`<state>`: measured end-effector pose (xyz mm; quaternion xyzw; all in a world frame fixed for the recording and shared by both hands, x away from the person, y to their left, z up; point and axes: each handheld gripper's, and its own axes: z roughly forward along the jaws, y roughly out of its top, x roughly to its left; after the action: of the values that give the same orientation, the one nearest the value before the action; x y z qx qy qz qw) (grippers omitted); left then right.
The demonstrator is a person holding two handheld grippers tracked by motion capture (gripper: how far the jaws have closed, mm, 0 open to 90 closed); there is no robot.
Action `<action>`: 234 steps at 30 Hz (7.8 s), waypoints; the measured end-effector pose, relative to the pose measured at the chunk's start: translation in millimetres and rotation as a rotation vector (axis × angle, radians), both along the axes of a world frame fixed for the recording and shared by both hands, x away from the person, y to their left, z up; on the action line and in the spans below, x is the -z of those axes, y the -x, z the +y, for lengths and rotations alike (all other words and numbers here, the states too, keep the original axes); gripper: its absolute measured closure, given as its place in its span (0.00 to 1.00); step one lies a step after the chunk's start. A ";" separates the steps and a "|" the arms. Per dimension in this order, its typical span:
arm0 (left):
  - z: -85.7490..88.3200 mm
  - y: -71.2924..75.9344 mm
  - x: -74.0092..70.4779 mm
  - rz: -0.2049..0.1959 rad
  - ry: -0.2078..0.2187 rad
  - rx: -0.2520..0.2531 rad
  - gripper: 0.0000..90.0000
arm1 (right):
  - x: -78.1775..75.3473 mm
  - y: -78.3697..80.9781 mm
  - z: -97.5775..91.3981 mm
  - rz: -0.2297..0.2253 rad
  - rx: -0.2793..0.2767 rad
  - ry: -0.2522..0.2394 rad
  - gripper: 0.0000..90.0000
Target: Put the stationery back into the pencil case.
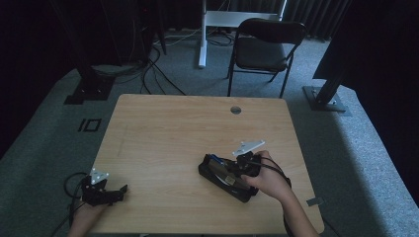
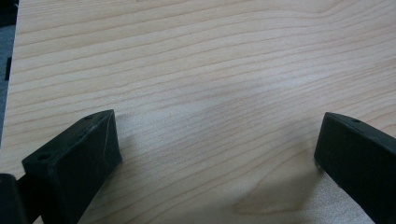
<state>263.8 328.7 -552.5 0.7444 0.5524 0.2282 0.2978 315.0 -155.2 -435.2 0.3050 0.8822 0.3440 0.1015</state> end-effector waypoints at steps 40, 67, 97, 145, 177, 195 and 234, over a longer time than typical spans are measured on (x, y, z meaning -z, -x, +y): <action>0.3 0.1 -0.2 0.003 -0.003 0.003 0.00 | 38.9 -14.3 27.9 0.105 -0.053 0.141 0.88; 0.3 0.1 -0.2 0.002 -0.003 0.003 0.00 | 38.9 -21.4 26.8 0.136 -0.051 0.116 0.84; 0.2 0.0 -0.1 0.001 -0.003 0.003 0.00 | -1.3 -22.2 -4.3 0.016 0.056 -0.054 0.75; 0.3 0.1 -0.2 0.002 -0.003 0.003 0.00 | 69.2 -47.2 -93.1 -0.042 0.620 -0.144 0.21; 0.4 0.1 -0.3 0.004 -0.005 0.004 0.00 | 101.1 -7.1 -134.0 -0.085 0.778 -0.167 0.15; 0.3 0.0 -0.1 0.002 -0.005 0.004 0.00 | 108.3 17.3 -147.3 -0.092 0.781 -0.111 0.15; 0.4 0.1 -0.1 0.002 -0.005 0.004 0.00 | 122.0 67.2 -159.5 -0.085 0.869 -0.030 0.13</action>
<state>263.7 329.0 -552.4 0.7465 0.5505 0.2283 0.2958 247.8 -314.6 -557.1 0.6350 0.6619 0.2943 0.2685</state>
